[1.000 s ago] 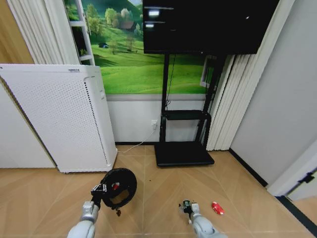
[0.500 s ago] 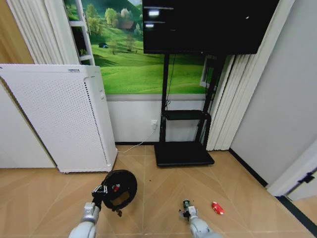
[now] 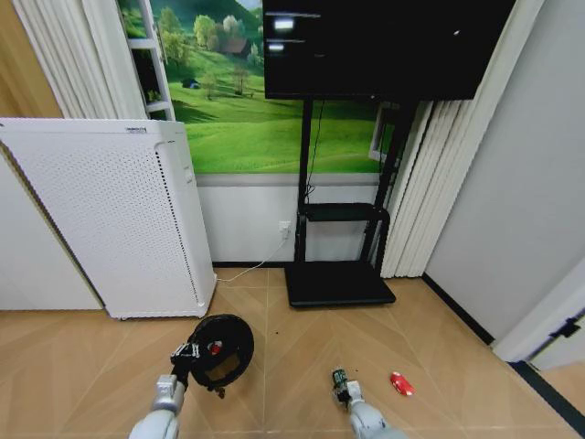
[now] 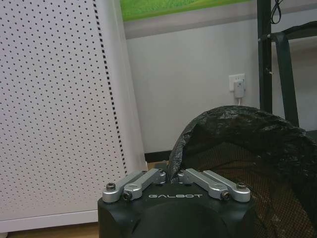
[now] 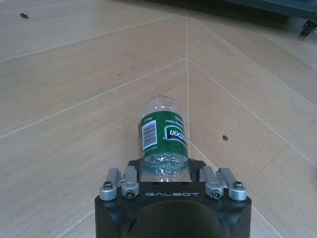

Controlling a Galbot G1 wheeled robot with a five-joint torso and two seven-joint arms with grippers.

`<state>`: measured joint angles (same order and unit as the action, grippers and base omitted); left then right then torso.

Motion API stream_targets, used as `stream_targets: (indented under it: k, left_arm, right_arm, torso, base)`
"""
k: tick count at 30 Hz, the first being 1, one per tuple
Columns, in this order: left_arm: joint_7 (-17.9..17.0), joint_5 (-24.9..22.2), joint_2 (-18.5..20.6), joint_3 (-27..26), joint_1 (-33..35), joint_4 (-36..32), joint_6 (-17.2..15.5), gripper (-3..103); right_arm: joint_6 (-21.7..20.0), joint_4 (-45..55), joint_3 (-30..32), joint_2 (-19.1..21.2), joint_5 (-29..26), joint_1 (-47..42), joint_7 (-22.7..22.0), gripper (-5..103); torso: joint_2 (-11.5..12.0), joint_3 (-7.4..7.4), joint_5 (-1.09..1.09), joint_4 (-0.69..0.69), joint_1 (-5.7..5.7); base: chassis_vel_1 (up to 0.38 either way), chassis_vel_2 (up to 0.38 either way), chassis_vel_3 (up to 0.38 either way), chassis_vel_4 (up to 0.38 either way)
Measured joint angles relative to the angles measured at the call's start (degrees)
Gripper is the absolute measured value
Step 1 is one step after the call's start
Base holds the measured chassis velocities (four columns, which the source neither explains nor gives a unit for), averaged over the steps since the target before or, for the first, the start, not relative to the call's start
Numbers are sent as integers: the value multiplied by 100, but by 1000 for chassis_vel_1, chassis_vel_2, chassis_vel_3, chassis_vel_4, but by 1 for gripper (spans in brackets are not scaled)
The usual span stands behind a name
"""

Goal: Pick up the trash bin and place the garbage on the floor into it.

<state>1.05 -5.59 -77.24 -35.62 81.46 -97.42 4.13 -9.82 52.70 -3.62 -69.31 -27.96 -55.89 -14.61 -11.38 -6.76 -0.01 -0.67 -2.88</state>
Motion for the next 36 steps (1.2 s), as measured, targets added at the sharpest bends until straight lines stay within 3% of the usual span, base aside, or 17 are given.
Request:
stream_targets:
  k: [4, 11, 16, 18, 27, 32, 34, 36]
  left_arm:
    - [0, -2, 5, -9, -8, 22, 23, 4]
    - [4, -2, -8, 2, -10, 76, 63, 4]
    - [4, -1, -23, 61, -44, 108, 65, 4]
    - [4, 3, -23, 128, -80, 122, 65, 4]
    - [-24, -44, -27, 510, -307, 266, 49, 4]
    - [-33, -19, -121, 737, -483, 357, 12, 4]
    - [-34, -9, -151, 738, -485, 351, 5, 4]
    - [-52, 25, -231, 763, -509, 331, -16, 4]
  right_arm:
    - [5, 7, 1, -2, 35, -22, 0, 35]
    - [-52, 228, 34, 89, 13, -206, -60, 19]
    - [-217, 773, 128, 332, -216, -409, -195, 19]
    - [-357, 1425, 253, 633, -455, -580, -356, 19]
    - [-250, 2972, 764, 1375, -674, -1153, -519, 19]
    - [282, 4343, 1057, 1836, -635, -1740, -122, 19]
    - [386, 4536, 1059, 1884, -604, -1786, -62, 19]
    - [742, 5047, 1061, 1975, -415, -1951, 132, 19]
  torso:
    - [0, 0, 0, 0, 0]
    - [0, 0, 2, 1, 0]
    - [0, 0, 4, -1, 0]
    - [0, 0, 1, 0, 0]
    - [0, 0, 1, 0, 0]
    - [0, 0, 1, -3, 0]
    - [0, 0, 1, 0, 0]
    - [0, 0, 1, 4, 0]
  base:
    - [0, 0, 0, 0]
    - [0, 0, 0, 0]
    - [0, 0, 0, 0]
    - [0, 0, 0, 0]
    - [0, 0, 0, 0]
    - [0, 0, 0, 0]
    - [0, 0, 0, 0]
    - [0, 0, 0, 0]
